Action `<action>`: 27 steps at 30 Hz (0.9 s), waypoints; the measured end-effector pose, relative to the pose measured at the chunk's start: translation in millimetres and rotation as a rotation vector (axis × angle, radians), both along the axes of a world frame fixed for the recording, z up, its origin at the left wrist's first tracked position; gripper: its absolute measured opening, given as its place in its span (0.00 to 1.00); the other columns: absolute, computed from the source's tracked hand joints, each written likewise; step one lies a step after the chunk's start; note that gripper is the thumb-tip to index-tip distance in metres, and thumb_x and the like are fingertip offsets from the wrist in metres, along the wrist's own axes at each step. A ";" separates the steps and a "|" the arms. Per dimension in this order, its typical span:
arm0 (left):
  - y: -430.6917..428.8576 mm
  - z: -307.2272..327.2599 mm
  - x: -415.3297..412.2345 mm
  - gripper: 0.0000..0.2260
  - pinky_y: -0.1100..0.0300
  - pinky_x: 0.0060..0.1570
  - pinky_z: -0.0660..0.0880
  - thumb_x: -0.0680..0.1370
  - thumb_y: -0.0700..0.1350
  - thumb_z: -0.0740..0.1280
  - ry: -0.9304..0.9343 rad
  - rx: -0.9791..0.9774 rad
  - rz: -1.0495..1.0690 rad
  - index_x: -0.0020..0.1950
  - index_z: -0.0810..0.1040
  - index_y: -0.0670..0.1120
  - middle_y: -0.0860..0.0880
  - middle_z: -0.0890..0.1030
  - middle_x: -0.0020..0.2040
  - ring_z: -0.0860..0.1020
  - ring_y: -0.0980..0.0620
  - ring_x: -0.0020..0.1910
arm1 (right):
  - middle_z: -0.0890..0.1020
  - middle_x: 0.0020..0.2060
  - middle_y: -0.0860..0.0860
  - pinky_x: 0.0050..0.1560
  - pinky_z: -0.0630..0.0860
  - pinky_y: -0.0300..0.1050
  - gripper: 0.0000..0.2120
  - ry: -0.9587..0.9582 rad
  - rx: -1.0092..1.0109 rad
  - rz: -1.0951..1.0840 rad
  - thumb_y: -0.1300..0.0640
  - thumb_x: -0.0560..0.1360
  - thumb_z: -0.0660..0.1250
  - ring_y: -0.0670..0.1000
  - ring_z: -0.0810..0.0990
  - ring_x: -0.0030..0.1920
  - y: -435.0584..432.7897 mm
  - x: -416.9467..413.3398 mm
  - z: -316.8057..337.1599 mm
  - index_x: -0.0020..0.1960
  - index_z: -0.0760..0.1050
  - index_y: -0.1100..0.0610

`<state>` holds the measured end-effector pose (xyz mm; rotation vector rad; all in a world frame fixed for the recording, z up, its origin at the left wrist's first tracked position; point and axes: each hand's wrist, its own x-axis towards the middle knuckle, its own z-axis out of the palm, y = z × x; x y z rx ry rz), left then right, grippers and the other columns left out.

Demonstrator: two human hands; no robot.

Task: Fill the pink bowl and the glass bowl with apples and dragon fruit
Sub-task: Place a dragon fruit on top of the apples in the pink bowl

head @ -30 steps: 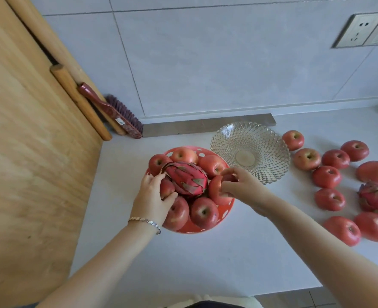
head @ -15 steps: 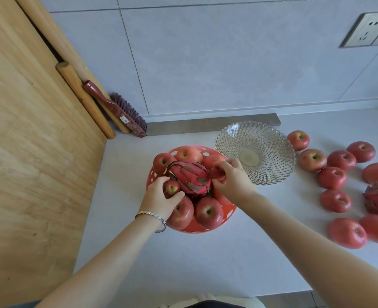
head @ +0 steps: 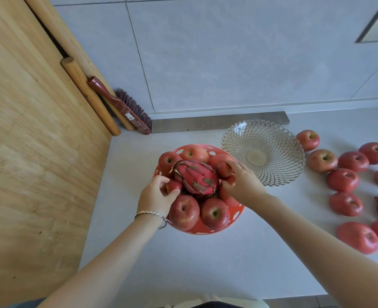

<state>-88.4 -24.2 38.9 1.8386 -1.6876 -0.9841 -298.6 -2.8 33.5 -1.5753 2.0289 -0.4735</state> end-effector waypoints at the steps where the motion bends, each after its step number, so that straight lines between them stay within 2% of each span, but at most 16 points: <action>1: 0.4 -0.4 -0.4 0.12 0.63 0.47 0.69 0.71 0.43 0.71 -0.014 0.018 -0.021 0.54 0.77 0.46 0.52 0.78 0.45 0.77 0.51 0.47 | 0.74 0.62 0.57 0.61 0.68 0.49 0.27 -0.009 -0.014 -0.007 0.58 0.71 0.67 0.59 0.71 0.62 0.7 -0.2 1.0 0.69 0.66 0.57; 4: -0.5 0.3 -1.5 0.14 0.62 0.52 0.71 0.73 0.45 0.69 -0.054 0.045 -0.087 0.59 0.77 0.48 0.50 0.80 0.53 0.78 0.50 0.54 | 0.78 0.56 0.56 0.56 0.71 0.46 0.21 -0.037 -0.073 -0.050 0.57 0.71 0.67 0.58 0.76 0.57 -1.0 -3.4 3.4 0.63 0.72 0.57; 7: -4.2 1.9 -3.3 0.16 0.58 0.59 0.72 0.74 0.46 0.68 -0.119 0.034 -0.148 0.62 0.76 0.48 0.47 0.78 0.59 0.77 0.48 0.58 | 0.78 0.57 0.57 0.55 0.70 0.44 0.22 -0.033 0.027 -0.032 0.56 0.72 0.66 0.58 0.75 0.58 -6.2 -5.4 3.7 0.65 0.70 0.57; 10: -7.0 1.0 -4.3 0.16 0.58 0.56 0.72 0.73 0.47 0.69 -0.149 0.046 -0.149 0.61 0.76 0.49 0.45 0.76 0.58 0.76 0.48 0.56 | 0.74 0.61 0.59 0.60 0.69 0.48 0.26 -0.036 0.091 -0.037 0.56 0.72 0.66 0.59 0.72 0.61 -10.2 -4.3 1.2 0.68 0.66 0.56; 13: -5.6 -2.4 -0.8 0.20 0.60 0.53 0.70 0.71 0.47 0.70 -0.057 0.089 -0.123 0.62 0.72 0.50 0.46 0.76 0.60 0.76 0.49 0.56 | 0.70 0.63 0.59 0.64 0.68 0.52 0.29 -0.064 0.115 -0.032 0.55 0.71 0.67 0.59 0.69 0.64 -8.6 -2.1 -0.6 0.69 0.63 0.55; 17: -3.9 -4.8 6.3 0.23 0.59 0.56 0.71 0.70 0.52 0.71 -0.009 0.114 -0.106 0.63 0.70 0.51 0.48 0.75 0.61 0.76 0.50 0.57 | 0.69 0.63 0.57 0.62 0.70 0.52 0.30 -0.130 0.098 -0.036 0.57 0.70 0.68 0.57 0.72 0.61 -2.4 -10.5 -0.2 0.69 0.62 0.53; 19: -3.4 -1.8 9.7 0.21 0.58 0.54 0.73 0.71 0.52 0.71 0.043 0.125 -0.070 0.61 0.71 0.51 0.49 0.76 0.58 0.77 0.50 0.55 | 0.70 0.63 0.55 0.62 0.71 0.51 0.30 -0.190 0.051 -0.078 0.57 0.70 0.69 0.55 0.73 0.60 4.6 -18.1 -2.6 0.69 0.63 0.55; 21: -1.8 1.3 13.8 0.13 0.59 0.50 0.73 0.73 0.50 0.69 0.118 0.087 0.033 0.55 0.73 0.51 0.48 0.76 0.54 0.77 0.49 0.52 | 0.70 0.63 0.56 0.64 0.70 0.54 0.30 -0.234 -0.057 -0.246 0.55 0.70 0.71 0.55 0.72 0.62 17.1 -23.6 -10.3 0.68 0.64 0.58; 22: -0.1 0.5 15.8 0.11 0.58 0.51 0.73 0.75 0.50 0.67 0.133 0.090 0.125 0.55 0.73 0.50 0.47 0.75 0.54 0.76 0.48 0.54 | 0.70 0.64 0.56 0.65 0.69 0.55 0.31 -0.245 -0.077 -0.360 0.53 0.70 0.71 0.55 0.71 0.64 25.2 -25.1 -15.5 0.69 0.64 0.59; 24: 3.5 -5.1 20.7 0.20 0.51 0.61 0.70 0.77 0.53 0.62 0.184 0.269 0.366 0.66 0.68 0.46 0.42 0.70 0.63 0.71 0.43 0.62 | 0.70 0.63 0.59 0.66 0.68 0.57 0.31 -0.366 0.065 -0.569 0.48 0.73 0.68 0.57 0.71 0.63 39.6 -24.8 -26.5 0.69 0.63 0.61; 25: 5.2 -7.7 21.9 0.24 0.47 0.62 0.69 0.77 0.56 0.60 0.273 0.465 0.478 0.68 0.65 0.45 0.41 0.68 0.65 0.70 0.41 0.64 | 0.73 0.59 0.60 0.64 0.70 0.57 0.28 -0.501 0.203 -0.631 0.45 0.75 0.64 0.58 0.74 0.60 44.6 -22.5 -30.4 0.67 0.65 0.62; 27: 8.7 -14.6 21.3 0.28 0.41 0.57 0.70 0.76 0.61 0.58 0.525 0.843 0.574 0.67 0.65 0.43 0.39 0.69 0.65 0.71 0.37 0.63 | 0.78 0.50 0.61 0.54 0.76 0.54 0.25 -0.800 0.434 -0.665 0.41 0.77 0.56 0.58 0.79 0.49 51.0 -13.5 -33.8 0.58 0.71 0.63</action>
